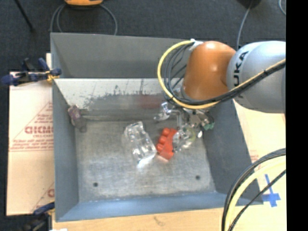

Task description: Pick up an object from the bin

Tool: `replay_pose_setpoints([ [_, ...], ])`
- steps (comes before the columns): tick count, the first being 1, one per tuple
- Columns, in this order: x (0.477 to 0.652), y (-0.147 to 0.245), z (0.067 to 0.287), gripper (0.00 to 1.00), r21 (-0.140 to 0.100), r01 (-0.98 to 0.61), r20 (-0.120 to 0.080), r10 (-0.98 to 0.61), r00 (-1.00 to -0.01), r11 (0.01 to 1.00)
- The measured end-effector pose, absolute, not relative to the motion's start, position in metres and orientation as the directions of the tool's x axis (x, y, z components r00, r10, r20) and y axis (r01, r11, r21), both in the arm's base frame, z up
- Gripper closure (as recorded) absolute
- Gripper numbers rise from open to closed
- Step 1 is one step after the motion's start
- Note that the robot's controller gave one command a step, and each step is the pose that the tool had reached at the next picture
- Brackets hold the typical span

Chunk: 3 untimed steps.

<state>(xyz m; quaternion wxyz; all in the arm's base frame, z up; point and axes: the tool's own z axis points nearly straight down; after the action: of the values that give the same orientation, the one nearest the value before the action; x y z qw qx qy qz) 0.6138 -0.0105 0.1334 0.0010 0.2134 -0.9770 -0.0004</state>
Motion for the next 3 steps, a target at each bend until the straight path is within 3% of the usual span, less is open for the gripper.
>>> replay_pose_setpoints([
  [1,0.6219,-0.0262,0.0926,0.0,0.001,-0.354,-0.01,-0.354,-0.935,0.935],
  [2,0.627,-0.0273,0.0946,1.0,-0.009,-0.352,-0.033,-0.352,-0.935,0.936],
  [3,0.6238,-0.0278,0.0903,0.0,-0.006,-0.353,-0.023,-0.353,-0.935,0.936],
])
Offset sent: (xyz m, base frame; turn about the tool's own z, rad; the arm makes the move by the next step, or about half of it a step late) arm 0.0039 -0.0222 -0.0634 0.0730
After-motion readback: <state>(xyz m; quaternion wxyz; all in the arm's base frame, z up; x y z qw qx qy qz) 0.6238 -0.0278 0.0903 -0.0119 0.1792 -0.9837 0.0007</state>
